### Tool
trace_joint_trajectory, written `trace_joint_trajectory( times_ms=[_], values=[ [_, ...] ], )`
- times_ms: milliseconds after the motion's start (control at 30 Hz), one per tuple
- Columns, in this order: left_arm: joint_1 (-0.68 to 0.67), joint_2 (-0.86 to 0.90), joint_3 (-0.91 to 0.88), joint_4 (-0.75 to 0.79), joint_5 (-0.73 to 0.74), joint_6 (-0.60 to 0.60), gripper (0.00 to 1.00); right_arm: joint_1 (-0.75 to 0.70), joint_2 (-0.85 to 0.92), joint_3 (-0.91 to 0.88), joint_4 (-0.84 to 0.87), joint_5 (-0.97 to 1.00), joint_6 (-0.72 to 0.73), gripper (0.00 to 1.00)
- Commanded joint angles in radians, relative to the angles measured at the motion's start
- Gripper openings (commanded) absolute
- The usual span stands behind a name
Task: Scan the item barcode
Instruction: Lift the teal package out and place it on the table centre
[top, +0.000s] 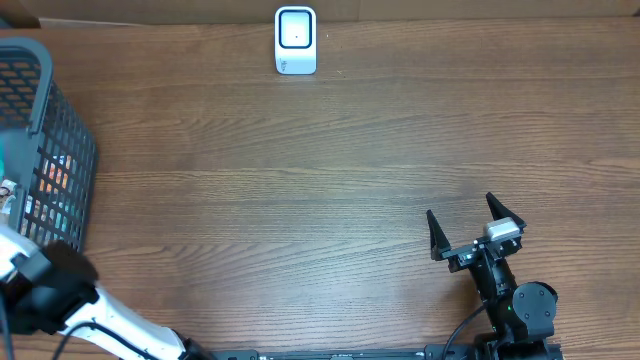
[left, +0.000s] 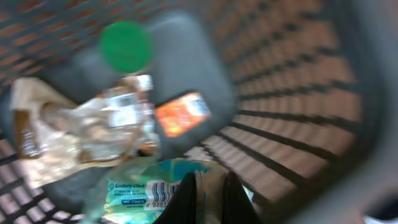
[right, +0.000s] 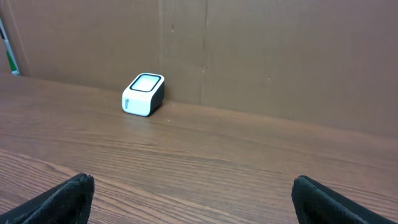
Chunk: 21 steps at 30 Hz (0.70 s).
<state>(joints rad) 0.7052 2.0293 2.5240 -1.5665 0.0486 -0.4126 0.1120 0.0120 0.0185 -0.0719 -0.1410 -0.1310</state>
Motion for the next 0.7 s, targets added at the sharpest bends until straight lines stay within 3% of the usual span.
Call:
trace_joint_trajectory(
  times_ms=[0, 367, 533, 667],
  values=[
    [-0.159, -0.143, 0.032, 0.013, 0.01, -0.017, 0.04, 0.005, -0.008, -0.01, 0.003, 0.008, -0.001, 1.0],
    [-0.616, -0.142, 0.03, -0.002, -0.055, -0.013, 0.04, 0.005, -0.008, -0.01, 0.003, 0.008, -0.001, 1.0],
    [-0.826, 0.006, 0.03, -0.054, -0.055, 0.002, 0.05, 0.005, -0.008, -0.01, 0.003, 0.008, -0.001, 1.0],
    [-0.966, 0.171, 0.03, -0.074, 0.038, 0.061, 0.04, 0.005, -0.008, -0.01, 0.003, 0.008, -0.001, 1.0]
  ],
)
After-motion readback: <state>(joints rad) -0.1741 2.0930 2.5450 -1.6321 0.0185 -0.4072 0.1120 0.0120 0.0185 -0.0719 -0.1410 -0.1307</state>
